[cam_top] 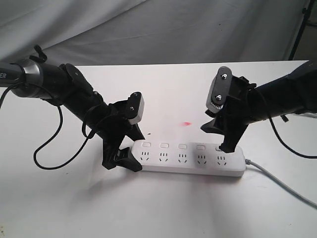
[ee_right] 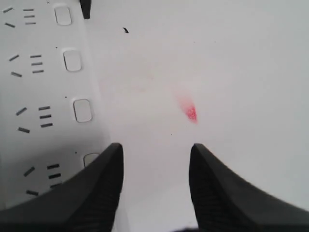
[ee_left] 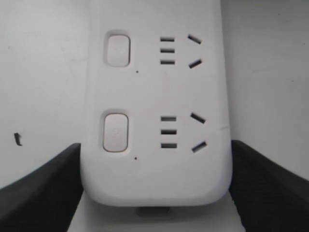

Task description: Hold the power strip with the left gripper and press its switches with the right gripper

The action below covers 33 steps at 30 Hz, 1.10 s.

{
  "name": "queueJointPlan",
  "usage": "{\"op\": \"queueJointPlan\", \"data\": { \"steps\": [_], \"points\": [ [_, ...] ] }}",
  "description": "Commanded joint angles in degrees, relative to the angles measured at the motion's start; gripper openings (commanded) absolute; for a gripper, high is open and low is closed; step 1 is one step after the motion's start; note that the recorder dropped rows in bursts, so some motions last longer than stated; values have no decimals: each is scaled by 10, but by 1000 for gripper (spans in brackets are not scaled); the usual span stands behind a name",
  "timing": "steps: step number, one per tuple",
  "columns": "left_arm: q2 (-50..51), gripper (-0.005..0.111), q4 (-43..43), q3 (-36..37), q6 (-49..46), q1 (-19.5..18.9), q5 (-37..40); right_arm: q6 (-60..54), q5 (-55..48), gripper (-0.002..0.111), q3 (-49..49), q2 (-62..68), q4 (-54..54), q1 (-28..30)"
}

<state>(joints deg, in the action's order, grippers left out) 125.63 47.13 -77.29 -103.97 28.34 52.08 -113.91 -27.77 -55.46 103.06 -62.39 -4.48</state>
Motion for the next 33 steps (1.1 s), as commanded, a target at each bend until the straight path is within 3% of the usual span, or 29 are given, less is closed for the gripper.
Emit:
{"op": "queueJointPlan", "data": {
  "steps": [1,33],
  "points": [
    [-2,67,2,-3,3,4,2,8,-12,41,22,-10,8,27],
    [-2,67,2,-3,3,4,2,2,9,41,31,33,29,39]
  ]
}}
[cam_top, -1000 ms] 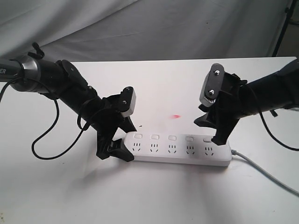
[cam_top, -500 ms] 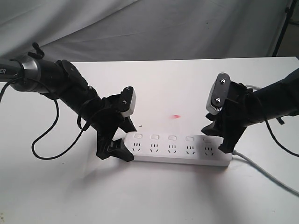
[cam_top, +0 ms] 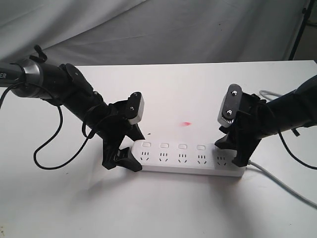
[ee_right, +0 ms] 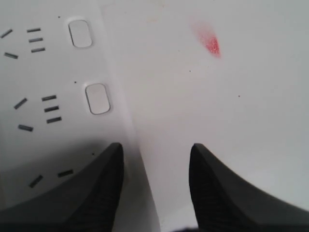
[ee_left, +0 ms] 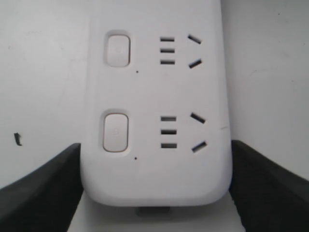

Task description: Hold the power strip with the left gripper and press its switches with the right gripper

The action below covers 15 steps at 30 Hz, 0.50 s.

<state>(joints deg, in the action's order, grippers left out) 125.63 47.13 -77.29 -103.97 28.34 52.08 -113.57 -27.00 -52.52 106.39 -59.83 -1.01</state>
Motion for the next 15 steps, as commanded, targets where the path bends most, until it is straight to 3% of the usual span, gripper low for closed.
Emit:
{"op": "queueJointPlan", "data": {
  "steps": [1,15],
  "points": [
    [-2,67,2,-3,3,4,2,-1,1,41,2,0,3,4],
    [-2,67,2,-3,3,4,2,-18,13,41,19,42,3,4]
  ]
}}
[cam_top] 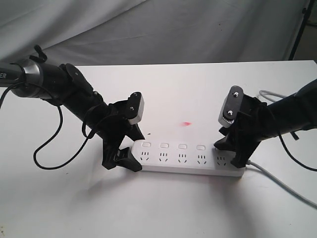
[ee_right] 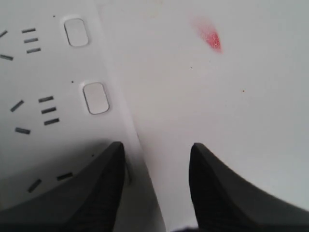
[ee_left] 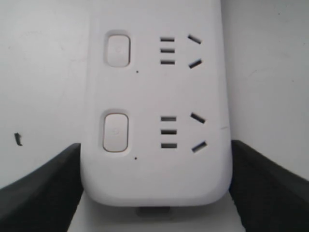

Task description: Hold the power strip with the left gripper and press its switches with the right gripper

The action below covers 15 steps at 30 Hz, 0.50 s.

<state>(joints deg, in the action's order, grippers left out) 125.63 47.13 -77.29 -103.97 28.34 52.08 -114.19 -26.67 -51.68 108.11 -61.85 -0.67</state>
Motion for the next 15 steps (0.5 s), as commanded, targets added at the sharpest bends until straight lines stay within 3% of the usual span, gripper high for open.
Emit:
{"op": "queueJointPlan", "data": {
  "steps": [1,15],
  "points": [
    [-2,67,2,-3,3,4,2,-12,10,41,10,27,25,1],
    [-2,67,2,-3,3,4,2,-10,4,41,9,-78,11,1]
  ]
}}
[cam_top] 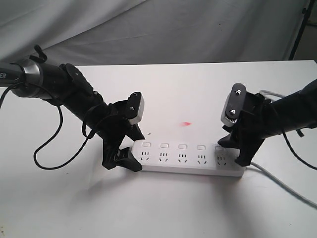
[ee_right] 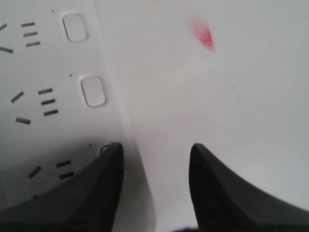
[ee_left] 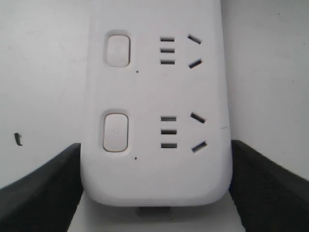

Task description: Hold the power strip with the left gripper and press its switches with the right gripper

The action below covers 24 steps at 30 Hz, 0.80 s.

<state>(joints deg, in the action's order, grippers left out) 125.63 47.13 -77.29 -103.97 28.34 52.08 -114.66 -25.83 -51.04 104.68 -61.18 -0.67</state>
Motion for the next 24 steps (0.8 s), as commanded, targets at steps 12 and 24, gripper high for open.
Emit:
{"op": "queueJointPlan", "data": {
  "steps": [12,24],
  "points": [
    [-2,67,2,-3,3,4,2,-2,-37,41,2,-70,-7,1],
    [-2,67,2,-3,3,4,2,30,-40,0,60,-212,-37,1]
  ]
}}
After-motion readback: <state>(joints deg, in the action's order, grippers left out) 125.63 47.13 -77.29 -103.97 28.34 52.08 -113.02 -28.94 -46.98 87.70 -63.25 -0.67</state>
